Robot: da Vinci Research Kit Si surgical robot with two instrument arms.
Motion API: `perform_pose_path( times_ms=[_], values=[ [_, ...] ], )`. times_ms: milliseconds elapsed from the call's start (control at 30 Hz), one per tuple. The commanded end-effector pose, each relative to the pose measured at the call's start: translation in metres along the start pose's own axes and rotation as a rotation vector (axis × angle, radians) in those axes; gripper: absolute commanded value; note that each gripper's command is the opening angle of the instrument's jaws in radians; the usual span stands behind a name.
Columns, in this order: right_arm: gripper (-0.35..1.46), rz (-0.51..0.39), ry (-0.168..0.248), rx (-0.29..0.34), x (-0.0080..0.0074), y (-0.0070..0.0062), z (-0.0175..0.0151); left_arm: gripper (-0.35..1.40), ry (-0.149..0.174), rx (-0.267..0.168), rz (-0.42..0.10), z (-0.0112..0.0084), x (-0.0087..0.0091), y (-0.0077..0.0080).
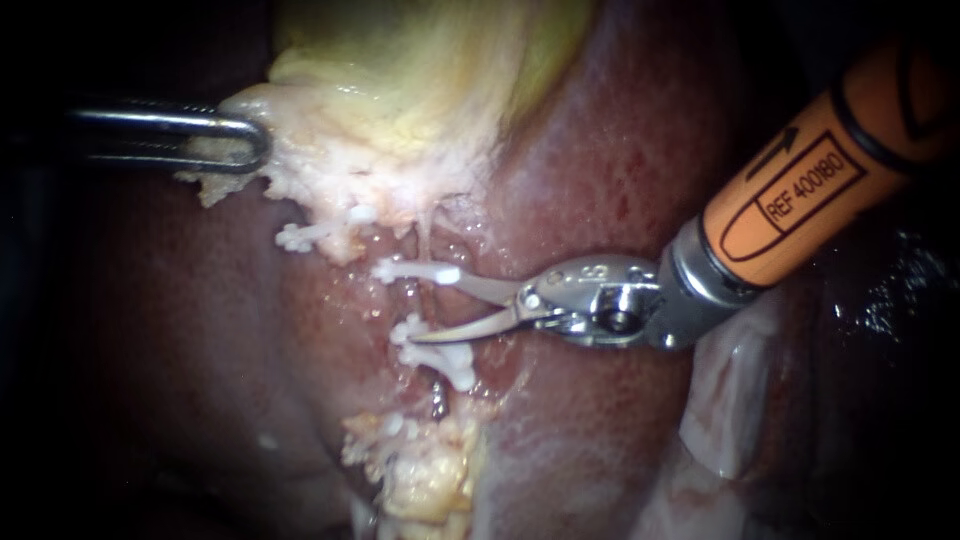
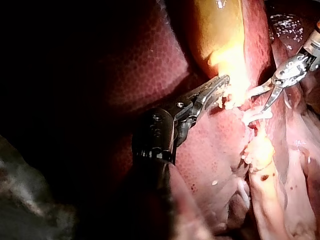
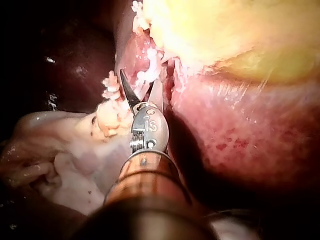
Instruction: Go to the cutting position right tube
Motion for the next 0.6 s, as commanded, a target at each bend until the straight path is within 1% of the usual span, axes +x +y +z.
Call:
perform_pose_path(
  times_ms=[33,200,267,333,500,600],
  values=[
    [1.26,-0.005,0.005,0.007,0.0,0.0001,0.0001,-0.35,0.0,0.0,0.0,0.0,0.0,0.0],
    [1.24,-0.026,0.013,0.045,-0.0001,0.0008,0.0002,-0.35,0.0,0.0,0.0,0.0001,0.0,0.0],
    [1.23,-0.033,0.022,0.06,-0.0002,0.001,0.0001,-0.35,0.0,0.0,0.0,0.0001,0.0,0.0],
    [1.21,-0.036,0.038,0.088,-0.0003,0.0012,0.0,-0.35,-0.001,-0.002,0.0,0.0002,0.0,0.0],
    [1.14,-0.078,0.073,0.148,-0.0002,0.0013,0.0001,-0.35,-0.001,-0.001,0.0,0.0003,0.0,0.0001],
    [1.08,-0.092,0.077,0.18,0.0,0.0013,0.0005,-0.35,-0.001,-0.004,0.0,0.0004,0.0,0.0001]
  ],
)
